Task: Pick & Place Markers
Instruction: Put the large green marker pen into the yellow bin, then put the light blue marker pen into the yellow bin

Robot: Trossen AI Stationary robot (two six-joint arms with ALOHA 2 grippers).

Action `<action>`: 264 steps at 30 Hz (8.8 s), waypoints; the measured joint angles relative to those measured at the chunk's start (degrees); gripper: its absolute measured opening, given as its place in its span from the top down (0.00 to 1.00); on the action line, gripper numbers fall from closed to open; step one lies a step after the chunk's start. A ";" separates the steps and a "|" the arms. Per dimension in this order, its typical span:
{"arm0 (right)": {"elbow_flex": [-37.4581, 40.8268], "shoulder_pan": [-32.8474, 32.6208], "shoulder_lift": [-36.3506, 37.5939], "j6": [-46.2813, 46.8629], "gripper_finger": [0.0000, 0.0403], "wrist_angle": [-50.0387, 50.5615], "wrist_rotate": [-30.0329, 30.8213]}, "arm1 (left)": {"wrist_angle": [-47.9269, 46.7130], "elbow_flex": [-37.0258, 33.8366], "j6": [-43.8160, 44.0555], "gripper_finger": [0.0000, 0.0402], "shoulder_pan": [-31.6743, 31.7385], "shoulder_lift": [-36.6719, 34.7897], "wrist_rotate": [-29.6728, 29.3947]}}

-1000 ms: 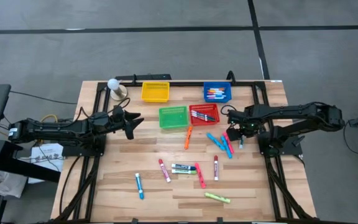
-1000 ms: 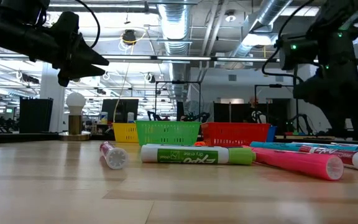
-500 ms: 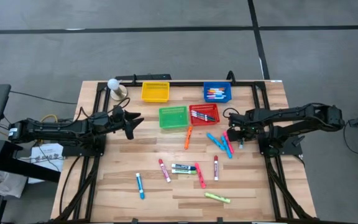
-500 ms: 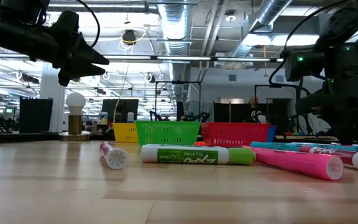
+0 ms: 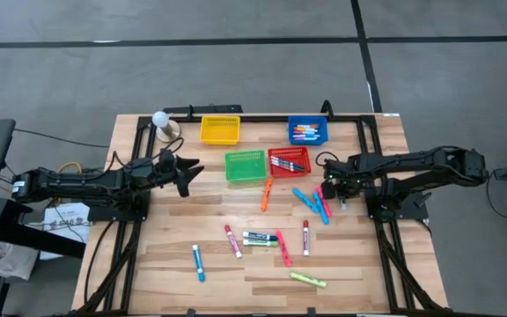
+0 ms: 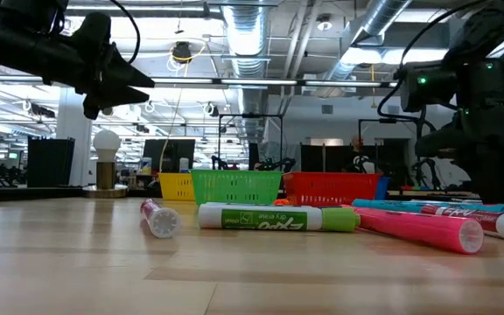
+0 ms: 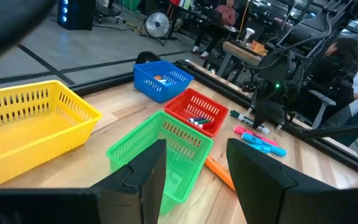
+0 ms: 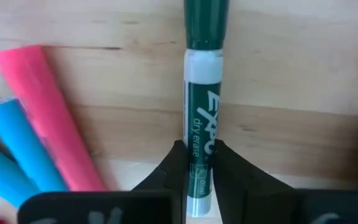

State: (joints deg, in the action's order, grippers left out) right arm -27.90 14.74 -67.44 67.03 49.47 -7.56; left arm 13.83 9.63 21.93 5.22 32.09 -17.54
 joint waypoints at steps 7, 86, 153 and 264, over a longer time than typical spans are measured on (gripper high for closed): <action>-5.99 -0.04 0.04 -3.71 0.90 4.88 0.33 | 0.78 0.00 0.00 0.58 0.01 -0.01 0.00; -41.90 -6.58 -30.93 -31.54 0.86 -63.60 -14.70 | 36.34 17.07 16.65 0.85 0.00 36.46 13.65; -8.36 7.39 16.68 -46.89 0.55 -47.40 1.82 | -19.62 49.39 -44.36 0.85 32.19 59.81 21.03; 2.05 5.90 33.35 -36.99 0.56 -55.73 4.58 | -48.43 53.00 -4.14 0.67 5.58 34.50 18.11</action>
State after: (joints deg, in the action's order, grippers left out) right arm -25.85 20.64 -34.09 30.04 -6.26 -2.98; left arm -34.59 62.63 17.79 10.80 66.59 0.57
